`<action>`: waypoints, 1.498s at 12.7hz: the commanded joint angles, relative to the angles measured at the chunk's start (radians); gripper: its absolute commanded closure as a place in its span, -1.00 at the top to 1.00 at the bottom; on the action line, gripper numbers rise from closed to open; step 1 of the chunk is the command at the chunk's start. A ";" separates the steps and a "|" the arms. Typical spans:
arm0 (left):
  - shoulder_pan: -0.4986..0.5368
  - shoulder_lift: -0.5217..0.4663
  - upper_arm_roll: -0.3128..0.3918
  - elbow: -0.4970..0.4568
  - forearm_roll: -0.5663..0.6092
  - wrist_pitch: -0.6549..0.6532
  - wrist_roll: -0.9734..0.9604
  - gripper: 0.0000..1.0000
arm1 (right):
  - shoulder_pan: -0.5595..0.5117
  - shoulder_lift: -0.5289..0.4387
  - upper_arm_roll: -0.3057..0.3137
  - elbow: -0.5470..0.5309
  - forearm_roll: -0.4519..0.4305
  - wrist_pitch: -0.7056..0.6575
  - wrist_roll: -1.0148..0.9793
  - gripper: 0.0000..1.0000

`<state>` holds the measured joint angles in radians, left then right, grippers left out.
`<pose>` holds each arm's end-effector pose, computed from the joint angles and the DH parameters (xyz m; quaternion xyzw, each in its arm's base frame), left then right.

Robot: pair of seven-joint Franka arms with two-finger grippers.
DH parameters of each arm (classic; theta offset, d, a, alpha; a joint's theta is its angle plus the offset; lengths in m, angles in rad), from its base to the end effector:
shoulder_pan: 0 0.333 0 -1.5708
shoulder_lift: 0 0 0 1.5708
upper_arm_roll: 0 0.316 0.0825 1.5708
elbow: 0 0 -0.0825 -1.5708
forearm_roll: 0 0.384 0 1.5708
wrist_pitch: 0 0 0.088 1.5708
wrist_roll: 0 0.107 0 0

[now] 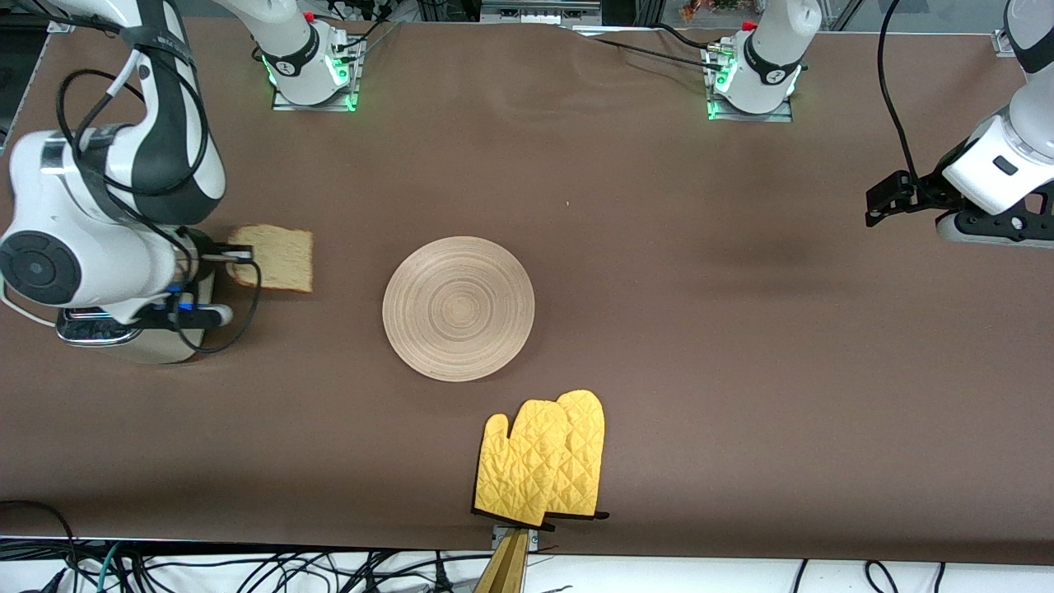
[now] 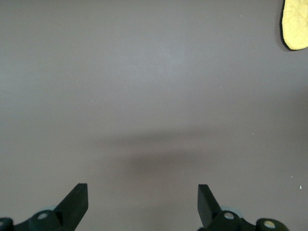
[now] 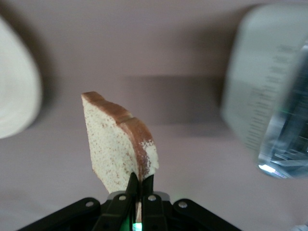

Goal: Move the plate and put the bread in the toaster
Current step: 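Lift the bread with the right gripper and carry it over the toaster, then lower the bread into a toaster slot with the right gripper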

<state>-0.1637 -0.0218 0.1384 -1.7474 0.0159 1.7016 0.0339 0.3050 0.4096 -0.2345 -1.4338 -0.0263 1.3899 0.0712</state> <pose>0.5531 -0.0118 0.5638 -0.9994 0.0308 0.0121 0.0063 0.6217 0.0622 0.4375 0.9738 -0.0008 -0.2143 0.0757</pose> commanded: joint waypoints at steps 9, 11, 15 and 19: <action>0.001 0.049 0.000 0.071 -0.025 -0.014 -0.005 1.00 | -0.020 -0.025 -0.129 0.049 -0.529 0.053 -0.122 -1.00; 0.003 0.049 0.000 0.071 -0.025 -0.014 -0.006 1.00 | -0.021 0.015 -0.129 0.047 -0.540 0.107 -0.113 -1.00; 0.007 0.048 0.001 0.071 -0.025 -0.014 -0.003 1.00 | -0.040 0.064 -0.129 0.035 -0.540 0.141 -0.099 -1.00; 0.009 0.049 0.003 0.071 -0.025 -0.014 0.000 1.00 | -0.044 0.089 -0.129 0.007 -0.546 0.155 -0.076 -1.00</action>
<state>-0.1603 0.0159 0.1401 -1.7034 0.0143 1.7018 0.0281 0.2625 0.5049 -0.3685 -1.4075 -0.5623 1.5360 -0.0249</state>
